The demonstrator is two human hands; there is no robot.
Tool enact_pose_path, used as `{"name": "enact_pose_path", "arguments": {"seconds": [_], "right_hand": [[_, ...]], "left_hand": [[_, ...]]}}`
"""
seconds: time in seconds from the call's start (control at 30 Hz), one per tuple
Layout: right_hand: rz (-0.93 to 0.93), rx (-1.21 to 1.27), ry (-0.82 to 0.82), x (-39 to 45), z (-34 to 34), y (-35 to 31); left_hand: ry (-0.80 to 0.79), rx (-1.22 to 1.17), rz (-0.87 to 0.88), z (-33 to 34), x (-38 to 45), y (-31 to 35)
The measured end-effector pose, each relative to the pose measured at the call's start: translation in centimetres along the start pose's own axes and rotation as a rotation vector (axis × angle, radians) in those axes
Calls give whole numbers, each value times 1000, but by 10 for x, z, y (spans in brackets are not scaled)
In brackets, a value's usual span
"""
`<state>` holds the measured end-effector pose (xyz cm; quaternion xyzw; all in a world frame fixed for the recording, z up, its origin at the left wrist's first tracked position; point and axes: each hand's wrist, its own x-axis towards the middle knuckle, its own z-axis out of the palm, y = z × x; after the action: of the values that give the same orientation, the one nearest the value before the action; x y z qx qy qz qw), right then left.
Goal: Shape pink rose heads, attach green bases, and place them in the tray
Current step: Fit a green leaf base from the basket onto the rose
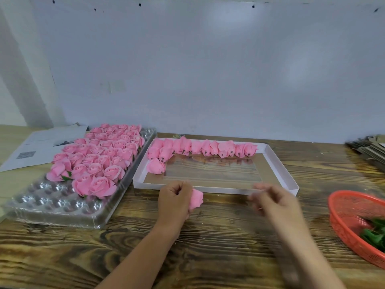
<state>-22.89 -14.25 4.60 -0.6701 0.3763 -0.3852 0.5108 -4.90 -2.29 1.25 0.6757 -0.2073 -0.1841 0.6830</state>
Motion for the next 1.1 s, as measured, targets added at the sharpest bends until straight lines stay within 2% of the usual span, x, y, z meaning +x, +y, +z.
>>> {"name": "enact_pose_path", "arguments": {"seconds": [0.07, 0.1, 0.13, 0.17, 0.33, 0.43, 0.57, 0.73, 1.1], "right_hand": [[-173, -282, 253, 14, -41, 2], [-198, -403, 372, 19, -64, 4], [-165, -486, 447, 26, -89, 9], [-90, -530, 455, 31, -110, 12], [261, -1071, 53, 77, -169, 45], [296, -1241, -153, 90, -171, 52], [262, -1345, -203, 92, -167, 51], [355, -1386, -4, 110, -191, 63], [325, -1288, -54, 108, -171, 63]], "left_hand": [[15, 3, -6, 0, 1, 0], [18, 0, -12, 0, 1, 0], [18, -4, -18, 0, 1, 0], [16, -7, -21, 0, 1, 0], [11, 2, -32, -1, 1, 0], [8, 0, -28, -1, 1, 1], [10, 4, -39, -1, 2, -1], [21, 7, -36, -1, 2, -1], [22, 19, -27, -2, 2, -1]]}}
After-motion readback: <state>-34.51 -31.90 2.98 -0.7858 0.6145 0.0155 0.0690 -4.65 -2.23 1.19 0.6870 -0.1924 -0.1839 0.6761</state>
